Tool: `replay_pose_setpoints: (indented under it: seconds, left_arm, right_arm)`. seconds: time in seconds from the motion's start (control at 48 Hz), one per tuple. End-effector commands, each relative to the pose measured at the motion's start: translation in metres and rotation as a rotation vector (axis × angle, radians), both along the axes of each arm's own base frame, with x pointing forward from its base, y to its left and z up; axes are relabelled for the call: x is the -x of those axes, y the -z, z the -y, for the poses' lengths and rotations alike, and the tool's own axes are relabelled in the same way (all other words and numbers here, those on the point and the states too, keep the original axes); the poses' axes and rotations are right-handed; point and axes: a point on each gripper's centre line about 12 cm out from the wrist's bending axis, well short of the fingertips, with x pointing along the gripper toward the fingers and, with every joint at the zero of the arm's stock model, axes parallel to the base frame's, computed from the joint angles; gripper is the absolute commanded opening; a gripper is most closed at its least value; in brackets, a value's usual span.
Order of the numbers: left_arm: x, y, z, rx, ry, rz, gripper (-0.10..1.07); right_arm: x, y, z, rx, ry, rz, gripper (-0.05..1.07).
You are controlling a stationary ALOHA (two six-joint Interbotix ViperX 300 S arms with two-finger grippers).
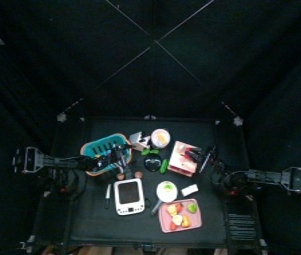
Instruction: Place ketchup upright on drawer
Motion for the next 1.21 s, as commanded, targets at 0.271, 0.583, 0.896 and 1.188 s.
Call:
replay_pose_setpoints:
  seconds: [0.271, 0.583, 0.896, 1.188]
  left_arm:
    - [0.002, -0.006, -0.001, -0.012, -0.006, 0.029, 1.03]
    - [0.004, -0.003, -0.002, -0.011, -0.009, 0.02, 1.03]
    - [0.006, 0.002, -0.001, -0.008, -0.009, 0.007, 1.03]
    - [0.007, 0.002, -0.001, -0.008, -0.009, 0.005, 1.03]
  right_arm:
    - [-0.022, 0.003, -0.001, 0.076, -0.003, 0.079, 0.59]
    - [-0.067, 0.022, -0.001, 0.085, -0.019, 0.041, 0.59]
    - [-0.064, 0.026, -0.002, 0.1, -0.002, 0.06, 0.59]
    - [-0.046, 0.021, -0.008, 0.093, 0.006, 0.084, 0.59]
